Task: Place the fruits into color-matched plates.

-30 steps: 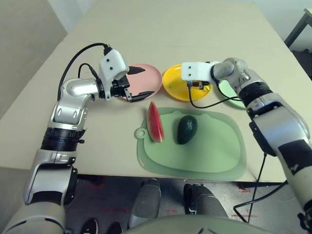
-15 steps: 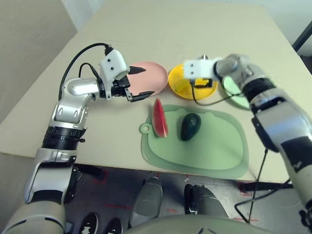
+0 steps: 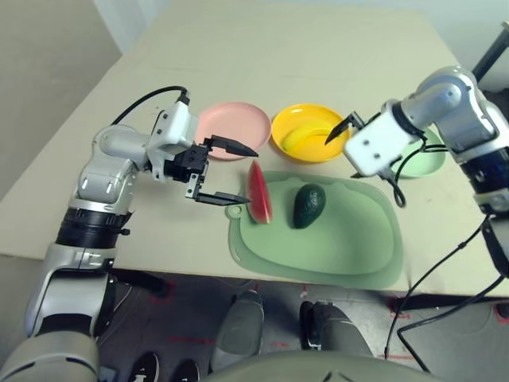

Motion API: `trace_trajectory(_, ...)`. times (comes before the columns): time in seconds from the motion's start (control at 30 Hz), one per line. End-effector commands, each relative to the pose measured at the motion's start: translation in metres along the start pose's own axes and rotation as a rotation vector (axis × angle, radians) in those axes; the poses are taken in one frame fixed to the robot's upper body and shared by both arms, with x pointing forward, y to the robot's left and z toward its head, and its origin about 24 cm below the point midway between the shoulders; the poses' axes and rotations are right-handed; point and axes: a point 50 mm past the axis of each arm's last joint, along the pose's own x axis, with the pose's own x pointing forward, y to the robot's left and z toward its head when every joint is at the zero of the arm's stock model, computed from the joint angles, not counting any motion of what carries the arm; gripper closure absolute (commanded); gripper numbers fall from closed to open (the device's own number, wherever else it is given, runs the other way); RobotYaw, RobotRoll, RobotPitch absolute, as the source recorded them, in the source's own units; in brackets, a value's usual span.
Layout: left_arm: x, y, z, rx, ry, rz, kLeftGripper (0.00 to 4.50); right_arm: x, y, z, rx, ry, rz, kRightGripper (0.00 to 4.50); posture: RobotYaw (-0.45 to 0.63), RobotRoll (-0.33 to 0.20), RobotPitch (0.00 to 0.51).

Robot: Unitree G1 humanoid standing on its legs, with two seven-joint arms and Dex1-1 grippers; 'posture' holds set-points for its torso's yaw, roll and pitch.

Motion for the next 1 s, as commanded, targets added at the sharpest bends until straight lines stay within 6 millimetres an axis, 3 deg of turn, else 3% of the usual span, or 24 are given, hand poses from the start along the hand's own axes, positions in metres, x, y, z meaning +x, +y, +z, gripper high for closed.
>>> trace_trajectory(0.03, -0.001, -0.001, 0.003, 0.020, 0.036, -0.026, 0.00, 0.005, 0.000, 0.008, -0.007, -0.021, -0.007, 0.02, 0.20, 0.000, 0.122)
trace_trajectory(0.3, -0.008, -0.002, 0.001, 0.031, 0.106, -0.014, 0.00, 0.027, -0.006, 0.015, 0.021, -0.072, -0.054, 0.02, 0.22, 0.000, 0.118)
trace_trajectory(0.67, -0.012, 0.001, 0.001, 0.043, 0.169, 0.007, 0.00, 0.053, 0.001, 0.009, 0.057, -0.083, -0.020, 0.02, 0.23, 0.000, 0.120)
trace_trajectory(1.0, -0.018, 0.001, -0.002, 0.030, 0.190, 0.038, 0.00, 0.064, 0.001, 0.009, 0.078, -0.109, -0.007, 0.02, 0.24, 0.000, 0.126)
